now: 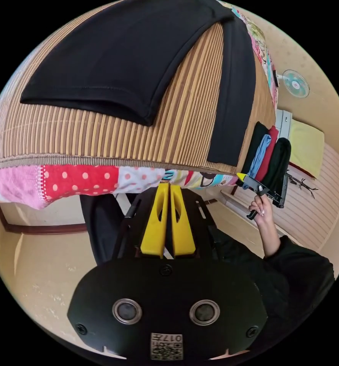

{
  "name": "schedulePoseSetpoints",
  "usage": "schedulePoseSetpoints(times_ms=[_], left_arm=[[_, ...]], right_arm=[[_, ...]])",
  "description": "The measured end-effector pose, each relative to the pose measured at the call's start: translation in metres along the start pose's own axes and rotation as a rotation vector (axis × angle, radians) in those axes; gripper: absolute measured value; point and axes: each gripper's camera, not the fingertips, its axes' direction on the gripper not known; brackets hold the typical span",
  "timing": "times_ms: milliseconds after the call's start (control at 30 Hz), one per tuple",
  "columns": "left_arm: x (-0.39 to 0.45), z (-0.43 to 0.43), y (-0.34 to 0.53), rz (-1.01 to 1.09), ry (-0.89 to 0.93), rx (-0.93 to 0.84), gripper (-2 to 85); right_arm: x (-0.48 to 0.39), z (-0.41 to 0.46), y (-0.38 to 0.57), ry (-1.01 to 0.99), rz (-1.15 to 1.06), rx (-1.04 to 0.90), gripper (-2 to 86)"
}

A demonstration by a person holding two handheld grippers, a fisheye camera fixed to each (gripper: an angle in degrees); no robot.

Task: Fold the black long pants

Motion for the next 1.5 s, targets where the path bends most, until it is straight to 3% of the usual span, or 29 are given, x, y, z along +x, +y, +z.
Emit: schedulePoseSetpoints(times_ms=[167, 333, 400, 600, 700, 833, 1033, 1133, 1233, 1367, 1433, 1500], left_arm=[[0.010, -0.026, 0.008, -0.037, -0.150, 0.240, 5.1], [-0.009, -0.094, -0.016, -0.156, -0.236, 0.533, 9.2], [-0.022, -0.111, -0.032, -0.176, -0.249, 0.560, 10.0], [-0.049, -0.085, -0.084, -0.148, -0.387, 0.374, 10.4], [-0.061, -0.049, -0.084, -0.117, -0.361, 0.303, 8.8], [-0.064, -0.022, -0.055, -0.096, -0.302, 0.333, 4.5], [-0.051, 0.034, -0.004, 0.008, -0.366, 0.224, 4.5], [-0.060, 0.046, 0.019, -0.097, -0.290, 0.250, 5.8], [-0.062, 0.039, 0.044, -0.206, -0.254, 0.361, 6.6], [-0.042, 0.039, 0.049, -0.200, -0.249, 0.412, 6.6], [-0.016, 0.049, 0.035, -0.103, -0.239, 0.376, 6.6], [0.008, 0.060, 0.021, -0.018, -0.223, 0.337, 6.7]], right_arm=[[-0.011, 0.012, 0.009, 0.064, 0.024, 0.015, 2.9], [-0.056, 0.030, -0.013, -0.111, -0.120, 0.013, 5.3], [-0.104, 0.059, -0.043, -0.227, -0.207, -0.033, 7.1], [-0.207, 0.155, -0.133, -0.176, -0.276, -0.154, 8.5], [-0.222, 0.191, -0.152, -0.153, -0.270, -0.212, 5.3], [-0.225, 0.203, -0.146, -0.142, -0.322, -0.230, 3.6], [-0.206, 0.203, -0.086, -0.092, -0.385, -0.243, 3.8], [-0.188, 0.188, -0.071, -0.086, -0.359, -0.273, 4.8], [-0.158, 0.124, -0.061, -0.050, -0.332, -0.066, 6.8], [-0.078, 0.034, -0.049, 0.264, -0.027, 0.287, 9.0], [-0.041, 0.025, -0.049, 0.258, 0.069, 0.292, 9.8], [-0.008, 0.037, -0.049, 0.071, 0.073, 0.208, 9.2]])
